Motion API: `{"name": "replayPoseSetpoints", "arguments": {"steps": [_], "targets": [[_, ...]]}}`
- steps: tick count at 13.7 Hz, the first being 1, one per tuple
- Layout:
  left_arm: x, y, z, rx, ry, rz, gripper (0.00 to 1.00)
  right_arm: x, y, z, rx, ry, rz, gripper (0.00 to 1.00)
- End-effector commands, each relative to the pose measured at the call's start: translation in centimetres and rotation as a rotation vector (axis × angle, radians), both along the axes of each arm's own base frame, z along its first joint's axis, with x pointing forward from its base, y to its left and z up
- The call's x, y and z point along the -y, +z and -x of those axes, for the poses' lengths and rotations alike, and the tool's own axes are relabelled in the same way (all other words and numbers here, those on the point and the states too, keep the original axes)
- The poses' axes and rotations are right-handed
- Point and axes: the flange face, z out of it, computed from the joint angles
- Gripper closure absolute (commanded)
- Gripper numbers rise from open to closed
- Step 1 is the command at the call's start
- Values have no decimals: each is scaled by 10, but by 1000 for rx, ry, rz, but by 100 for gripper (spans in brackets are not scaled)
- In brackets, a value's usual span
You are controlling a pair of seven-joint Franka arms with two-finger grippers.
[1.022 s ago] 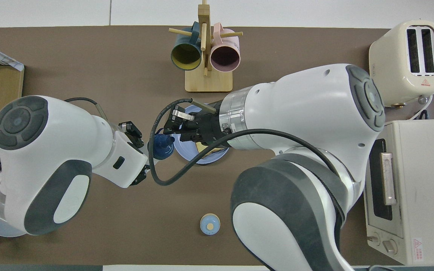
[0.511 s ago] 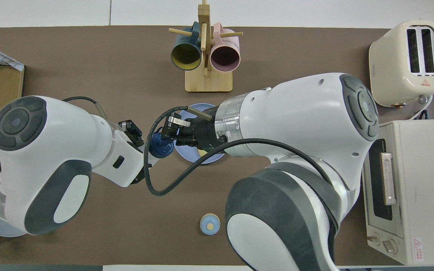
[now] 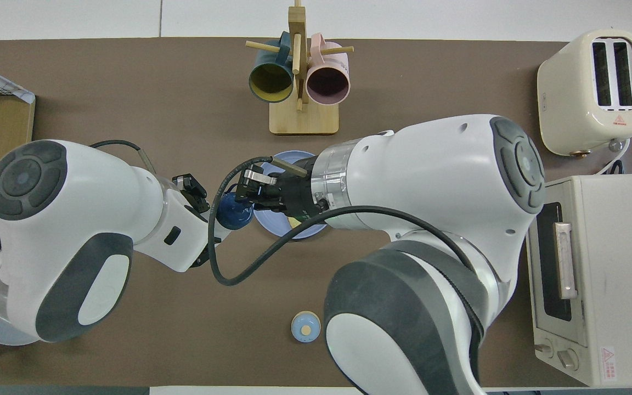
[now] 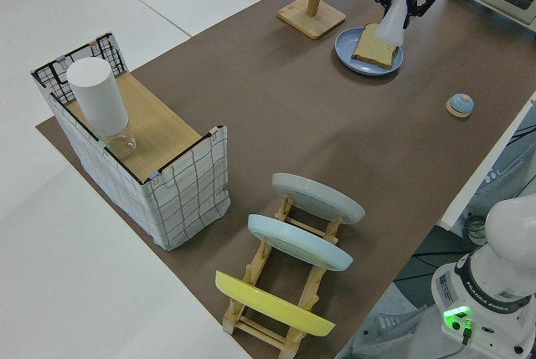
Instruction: Put bread on plate and add seasoning
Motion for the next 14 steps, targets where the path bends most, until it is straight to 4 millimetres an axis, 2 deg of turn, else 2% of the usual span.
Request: {"name": "replayPoseSetpoints", "arguments": {"steps": [1,3,4,7,9,10,14], "targets": [[-6,1,6,18,-6,16,100,5,2,5,24,-3,-4,70],[-6,1,6,20,-4,18,100,5,3,4,27,-5,-5,73],[-6,1,6,20,-4,18,100,5,3,3,32,-2,-5,78],[-6,1,6,22,-4,19,100,5,2,4,42,-8,-7,79],[-6,1,6,21,-2,19,100,5,1,4,40,-8,-6,95],[-6,1,6,21,-2,19,100,5,2,4,42,-8,-7,100],[-6,1,6,19,1,18,100,6,2,2,33,-21,-9,100]]}}
